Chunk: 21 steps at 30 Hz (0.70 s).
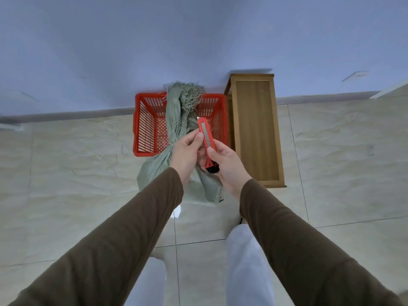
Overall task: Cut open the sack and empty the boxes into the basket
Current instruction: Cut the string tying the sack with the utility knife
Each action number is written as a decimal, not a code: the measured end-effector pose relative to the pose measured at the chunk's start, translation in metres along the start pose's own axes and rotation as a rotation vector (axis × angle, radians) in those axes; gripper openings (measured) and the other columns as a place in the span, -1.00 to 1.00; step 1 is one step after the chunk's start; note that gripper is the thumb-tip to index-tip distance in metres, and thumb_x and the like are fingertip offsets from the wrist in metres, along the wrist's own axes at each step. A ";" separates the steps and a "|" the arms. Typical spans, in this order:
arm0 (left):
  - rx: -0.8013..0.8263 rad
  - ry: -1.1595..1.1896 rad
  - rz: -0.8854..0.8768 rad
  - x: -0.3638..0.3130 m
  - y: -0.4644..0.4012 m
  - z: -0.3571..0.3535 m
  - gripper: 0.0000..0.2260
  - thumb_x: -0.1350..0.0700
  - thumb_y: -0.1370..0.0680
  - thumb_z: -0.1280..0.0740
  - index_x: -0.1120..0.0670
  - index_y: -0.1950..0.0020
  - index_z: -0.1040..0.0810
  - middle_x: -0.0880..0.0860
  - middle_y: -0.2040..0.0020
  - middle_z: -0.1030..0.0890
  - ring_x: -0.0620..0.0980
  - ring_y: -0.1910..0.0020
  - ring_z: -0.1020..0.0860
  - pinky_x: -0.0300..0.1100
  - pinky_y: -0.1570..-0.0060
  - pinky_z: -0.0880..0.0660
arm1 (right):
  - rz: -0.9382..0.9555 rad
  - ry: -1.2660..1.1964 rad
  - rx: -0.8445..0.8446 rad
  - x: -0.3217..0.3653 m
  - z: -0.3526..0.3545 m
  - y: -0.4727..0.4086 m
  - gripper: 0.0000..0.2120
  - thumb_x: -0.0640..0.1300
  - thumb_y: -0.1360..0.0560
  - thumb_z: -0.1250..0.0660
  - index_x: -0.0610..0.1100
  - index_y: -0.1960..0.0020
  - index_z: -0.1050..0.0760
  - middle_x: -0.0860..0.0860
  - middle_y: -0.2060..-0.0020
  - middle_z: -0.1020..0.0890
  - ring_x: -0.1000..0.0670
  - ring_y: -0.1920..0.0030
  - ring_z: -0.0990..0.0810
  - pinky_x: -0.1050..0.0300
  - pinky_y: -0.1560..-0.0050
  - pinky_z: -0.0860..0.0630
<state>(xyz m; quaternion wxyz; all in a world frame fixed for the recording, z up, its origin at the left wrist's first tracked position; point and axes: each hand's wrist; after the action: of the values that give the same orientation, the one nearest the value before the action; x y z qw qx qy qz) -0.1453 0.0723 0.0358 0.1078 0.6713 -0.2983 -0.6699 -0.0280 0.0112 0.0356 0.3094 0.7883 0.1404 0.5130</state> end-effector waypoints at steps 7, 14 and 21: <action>0.113 -0.012 0.058 0.017 0.014 0.078 -0.74 0.08 -0.74 -0.24 0.04 -0.32 -0.68 -0.05 0.16 -0.67 -0.06 0.18 -0.55 -0.08 0.08 -0.51 | -0.012 -0.091 -0.215 -0.053 -0.081 0.006 -0.83 -0.08 -0.70 -0.28 -0.09 -0.18 -0.61 -0.02 0.28 -0.59 0.04 0.29 -0.54 0.10 0.15 -0.57; 0.152 -0.022 0.033 0.051 0.015 0.113 -0.72 0.12 -0.75 -0.21 -0.16 -0.05 -0.68 0.04 0.05 -0.66 -0.22 0.21 -0.63 -0.42 0.26 -0.58 | -0.020 -0.051 -0.258 -0.096 -0.101 -0.008 -0.83 -0.06 -0.69 -0.30 -0.14 -0.12 -0.58 0.00 0.35 -0.56 0.07 0.38 -0.50 0.15 0.26 -0.54; -0.088 -0.219 -0.017 0.129 -0.035 0.154 -0.77 0.09 -0.69 -0.33 -0.04 -0.33 -0.63 -0.13 -0.19 -0.67 -0.17 -0.18 -0.63 -0.15 -0.29 -0.57 | 0.022 0.015 -0.320 -0.138 -0.066 -0.058 -0.84 -0.07 -0.70 -0.29 -0.13 -0.16 -0.56 -0.06 0.18 -0.77 0.06 0.30 -0.70 0.24 0.31 -0.59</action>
<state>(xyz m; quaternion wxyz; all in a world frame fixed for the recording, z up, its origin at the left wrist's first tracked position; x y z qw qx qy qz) -0.2940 0.0692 -0.1032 0.0982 0.5911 -0.2729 -0.7526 -0.1418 0.0046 -0.0821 0.4244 0.7266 0.0504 0.5379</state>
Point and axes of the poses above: each hand's wrist, its own y-axis away from the middle knuckle, its own z-axis out of the back of the hand, x = y × z
